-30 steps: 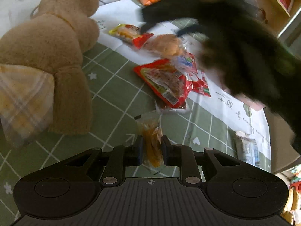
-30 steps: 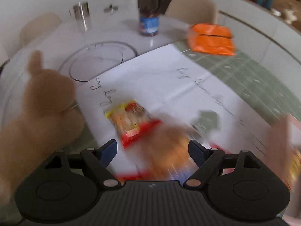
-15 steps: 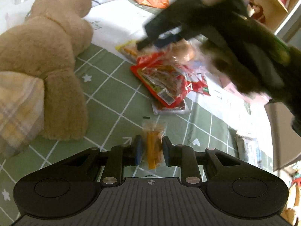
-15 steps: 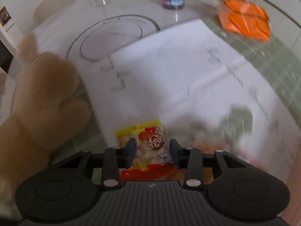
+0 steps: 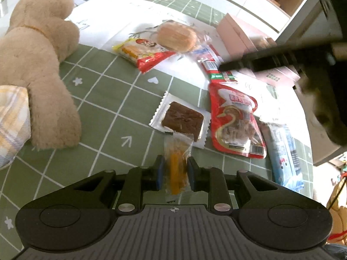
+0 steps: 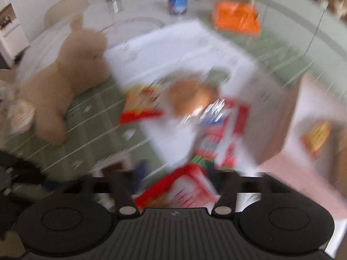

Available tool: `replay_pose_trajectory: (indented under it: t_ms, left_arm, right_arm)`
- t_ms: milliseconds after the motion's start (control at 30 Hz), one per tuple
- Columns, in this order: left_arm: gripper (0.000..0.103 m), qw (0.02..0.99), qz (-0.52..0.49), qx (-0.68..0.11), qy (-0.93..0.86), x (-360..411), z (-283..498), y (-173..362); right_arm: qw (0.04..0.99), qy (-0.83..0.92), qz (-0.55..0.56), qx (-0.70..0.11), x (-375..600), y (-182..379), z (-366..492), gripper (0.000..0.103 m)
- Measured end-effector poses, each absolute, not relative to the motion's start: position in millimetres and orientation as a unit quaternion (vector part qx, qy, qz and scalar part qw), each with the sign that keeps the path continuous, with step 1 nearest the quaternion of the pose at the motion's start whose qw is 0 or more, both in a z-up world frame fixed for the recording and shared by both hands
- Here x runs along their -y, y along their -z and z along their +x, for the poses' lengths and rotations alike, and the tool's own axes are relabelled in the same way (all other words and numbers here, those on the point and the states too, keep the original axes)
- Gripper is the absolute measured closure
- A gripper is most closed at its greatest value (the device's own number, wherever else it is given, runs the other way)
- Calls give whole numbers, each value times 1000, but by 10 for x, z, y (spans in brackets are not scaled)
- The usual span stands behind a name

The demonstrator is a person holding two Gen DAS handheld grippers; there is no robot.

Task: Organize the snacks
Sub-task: 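Grasp the yellow-red cartoon snack packet with the right gripper, then carry both held snacks into the pink box and open both grippers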

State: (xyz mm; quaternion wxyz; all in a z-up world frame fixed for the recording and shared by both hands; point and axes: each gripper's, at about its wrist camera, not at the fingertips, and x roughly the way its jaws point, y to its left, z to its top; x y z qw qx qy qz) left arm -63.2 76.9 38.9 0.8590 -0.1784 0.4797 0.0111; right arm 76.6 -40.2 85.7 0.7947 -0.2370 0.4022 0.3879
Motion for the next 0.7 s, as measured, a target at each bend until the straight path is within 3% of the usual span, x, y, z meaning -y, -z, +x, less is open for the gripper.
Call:
replay_pose_trajectory:
  t_ms: [33, 133, 300, 433, 500, 533, 700]
  left_arm:
    - [76, 859, -178, -480, -11, -760, -620, -385]
    - [76, 859, -179, -479, -14, -754, -602, -386]
    - [76, 862, -178, -475, -16, -718, -581, -379]
    - [76, 862, -179, -473, -14, -705, -586, -383]
    - [76, 864, -176, -472, -11, -699, -591, -382]
    - [76, 864, -176, -472, -9, -698, -593, -380]
    - [76, 862, -182, -472, 4, -701, -586, -372]
  right_arm:
    - [808, -378, -242, -382, 338, -877, 810, 18]
    - [821, -367, -246, -361, 96, -886, 1016, 18]
    - [797, -409, -181, -405, -416, -833, 1218, 18]
    - [775, -418, -191, -434, -770, -600, 1179, 20]
    - [763, -414, -217, -447, -884, -466, 1123, 27]
    - [759, -407, -229, -453, -886, -427, 1108, 43]
    - [763, -391, -224, -464, -509, -458, 964, 48]
